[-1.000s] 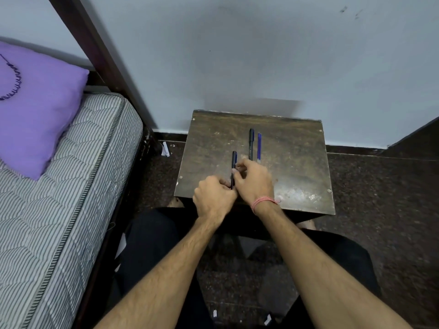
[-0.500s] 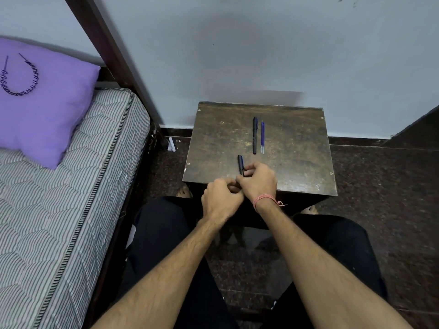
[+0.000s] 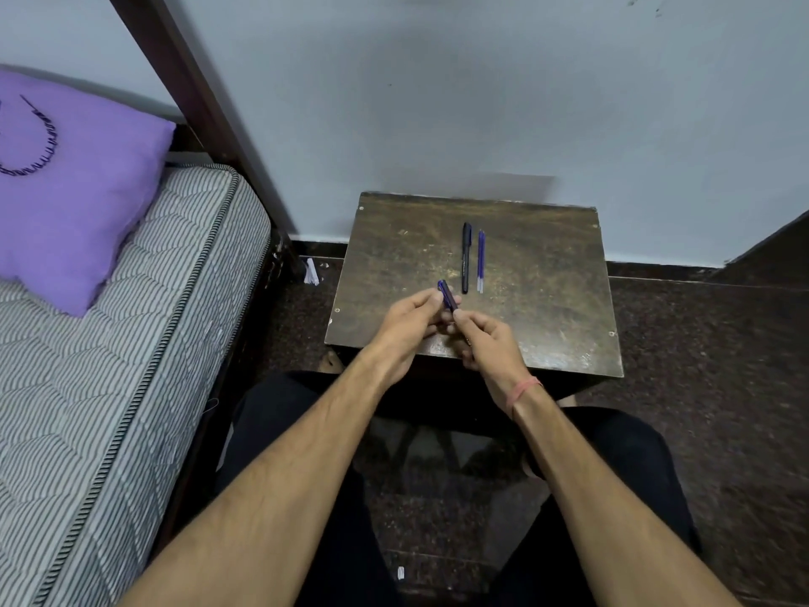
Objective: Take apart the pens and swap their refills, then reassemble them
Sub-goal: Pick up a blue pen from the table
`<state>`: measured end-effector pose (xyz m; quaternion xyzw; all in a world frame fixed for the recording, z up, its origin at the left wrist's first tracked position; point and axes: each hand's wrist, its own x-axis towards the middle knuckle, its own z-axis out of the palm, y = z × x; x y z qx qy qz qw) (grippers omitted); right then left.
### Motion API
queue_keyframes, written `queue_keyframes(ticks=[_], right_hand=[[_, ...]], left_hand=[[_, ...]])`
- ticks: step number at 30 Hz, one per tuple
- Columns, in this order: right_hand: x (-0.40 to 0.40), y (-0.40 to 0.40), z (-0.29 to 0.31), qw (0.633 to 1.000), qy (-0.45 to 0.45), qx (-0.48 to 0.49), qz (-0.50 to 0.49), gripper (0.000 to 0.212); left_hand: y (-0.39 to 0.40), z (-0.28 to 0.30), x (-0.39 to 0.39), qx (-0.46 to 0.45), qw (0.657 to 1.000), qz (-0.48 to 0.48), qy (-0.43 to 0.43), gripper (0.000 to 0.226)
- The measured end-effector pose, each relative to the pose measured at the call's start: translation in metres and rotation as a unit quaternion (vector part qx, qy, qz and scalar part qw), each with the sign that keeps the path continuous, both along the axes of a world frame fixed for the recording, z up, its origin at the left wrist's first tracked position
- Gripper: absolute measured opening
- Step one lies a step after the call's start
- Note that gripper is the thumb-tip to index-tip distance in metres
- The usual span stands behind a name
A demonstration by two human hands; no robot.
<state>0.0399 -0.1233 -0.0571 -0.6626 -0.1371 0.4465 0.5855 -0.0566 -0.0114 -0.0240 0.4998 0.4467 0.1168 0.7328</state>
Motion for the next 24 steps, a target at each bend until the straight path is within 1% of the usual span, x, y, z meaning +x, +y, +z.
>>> queue_keyframes(ticks=[3, 7, 11, 14, 17, 19, 22, 24], right_hand=[[0.002, 0.0, -0.006, 0.999, -0.041, -0.005, 0.022, 0.027], [0.001, 0.004, -0.001, 0.997, -0.076, 0.033, 0.01, 0.025], [-0.005, 0.01, 0.005, 0.989, -0.144, 0.018, -0.015, 0.023], [-0.01, 0.012, 0.012, 0.97, -0.24, -0.005, -0.031, 0.026], [-0.017, 0.014, 0.019, 0.932, -0.357, -0.044, -0.04, 0.031], [-0.021, 0.016, 0.022, 0.91, -0.407, -0.069, -0.04, 0.033], [-0.026, 0.019, 0.027, 0.891, -0.444, -0.096, -0.029, 0.032], [-0.028, 0.022, 0.027, 0.898, -0.425, -0.11, -0.02, 0.029]], left_hand=[[-0.001, -0.005, 0.006, -0.004, 1.0, 0.012, -0.004, 0.021], [-0.004, -0.012, 0.013, -0.014, 0.998, 0.066, -0.015, 0.018], [-0.004, -0.008, 0.016, -0.032, 0.995, 0.089, -0.022, 0.023], [-0.006, -0.003, 0.016, -0.042, 0.994, 0.102, -0.016, 0.019], [-0.006, -0.001, 0.019, -0.059, 0.991, 0.122, 0.0, 0.017], [-0.004, 0.002, 0.019, -0.074, 0.988, 0.133, 0.008, 0.016], [0.0, 0.005, 0.018, -0.101, 0.985, 0.141, 0.003, 0.019], [0.001, 0.004, 0.02, -0.121, 0.981, 0.152, -0.007, 0.025]])
